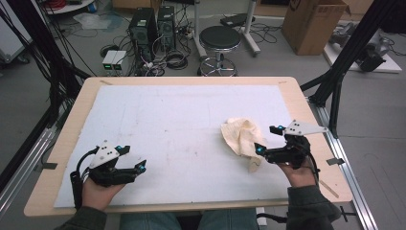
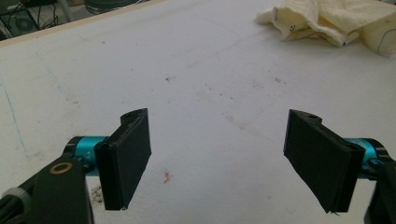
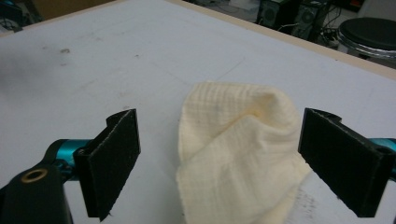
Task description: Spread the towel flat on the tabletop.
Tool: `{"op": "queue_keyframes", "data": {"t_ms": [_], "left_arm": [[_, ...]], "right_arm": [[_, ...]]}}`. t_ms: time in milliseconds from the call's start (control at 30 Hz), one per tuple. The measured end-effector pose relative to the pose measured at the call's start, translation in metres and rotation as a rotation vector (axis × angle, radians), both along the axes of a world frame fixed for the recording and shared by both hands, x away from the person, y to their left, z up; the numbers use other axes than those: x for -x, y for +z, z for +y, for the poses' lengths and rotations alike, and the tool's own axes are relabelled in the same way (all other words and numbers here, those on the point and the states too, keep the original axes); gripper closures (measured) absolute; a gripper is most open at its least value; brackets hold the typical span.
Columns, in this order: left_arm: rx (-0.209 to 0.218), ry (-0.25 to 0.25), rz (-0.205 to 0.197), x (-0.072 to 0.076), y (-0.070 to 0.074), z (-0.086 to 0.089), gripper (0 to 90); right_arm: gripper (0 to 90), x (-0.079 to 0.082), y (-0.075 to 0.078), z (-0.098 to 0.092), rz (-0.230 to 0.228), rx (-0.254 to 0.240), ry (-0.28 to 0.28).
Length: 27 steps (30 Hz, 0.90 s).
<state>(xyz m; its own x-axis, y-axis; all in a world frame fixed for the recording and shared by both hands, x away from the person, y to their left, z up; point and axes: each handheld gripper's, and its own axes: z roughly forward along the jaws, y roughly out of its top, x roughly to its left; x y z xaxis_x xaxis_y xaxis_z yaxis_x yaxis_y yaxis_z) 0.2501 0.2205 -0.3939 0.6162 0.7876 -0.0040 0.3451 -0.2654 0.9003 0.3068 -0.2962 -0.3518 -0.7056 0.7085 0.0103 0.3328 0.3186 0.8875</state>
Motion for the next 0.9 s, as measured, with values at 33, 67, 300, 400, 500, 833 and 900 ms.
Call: {"op": "queue_keyframes", "data": {"t_ms": [33, 67, 300, 400, 500, 833, 900], "left_arm": [[-0.001, 0.004, 0.000, 0.000, 0.000, 0.001, 23.3], [0.000, 0.005, 0.000, 0.000, 0.000, 0.001, 23.3], [-0.002, 0.012, -0.003, 0.002, 0.000, 0.004, 23.3], [0.001, 0.016, -0.004, 0.003, 0.000, 0.005, 23.3], [0.000, 0.018, -0.004, 0.003, 0.000, 0.006, 23.3], [-0.006, 0.012, -0.001, 0.002, -0.002, 0.006, 23.3], [-0.005, 0.012, -0.003, 0.001, -0.002, 0.006, 23.3]], "right_arm": [[14.4, -0.004, 0.004, -0.004, -0.004, 0.016, -0.007], [14.4, -0.004, 0.004, -0.004, -0.004, 0.016, -0.007], [15.4, -0.030, 0.015, -0.012, 0.021, 0.056, -0.039], [16.0, -0.038, 0.013, -0.011, 0.029, 0.059, -0.045], [18.2, -0.053, 0.004, -0.006, 0.067, 0.056, -0.052], [24.7, -0.075, -0.032, 0.005, 0.154, 0.086, -0.061], [25.4, -0.077, -0.036, 0.007, 0.162, 0.094, -0.058]]}}
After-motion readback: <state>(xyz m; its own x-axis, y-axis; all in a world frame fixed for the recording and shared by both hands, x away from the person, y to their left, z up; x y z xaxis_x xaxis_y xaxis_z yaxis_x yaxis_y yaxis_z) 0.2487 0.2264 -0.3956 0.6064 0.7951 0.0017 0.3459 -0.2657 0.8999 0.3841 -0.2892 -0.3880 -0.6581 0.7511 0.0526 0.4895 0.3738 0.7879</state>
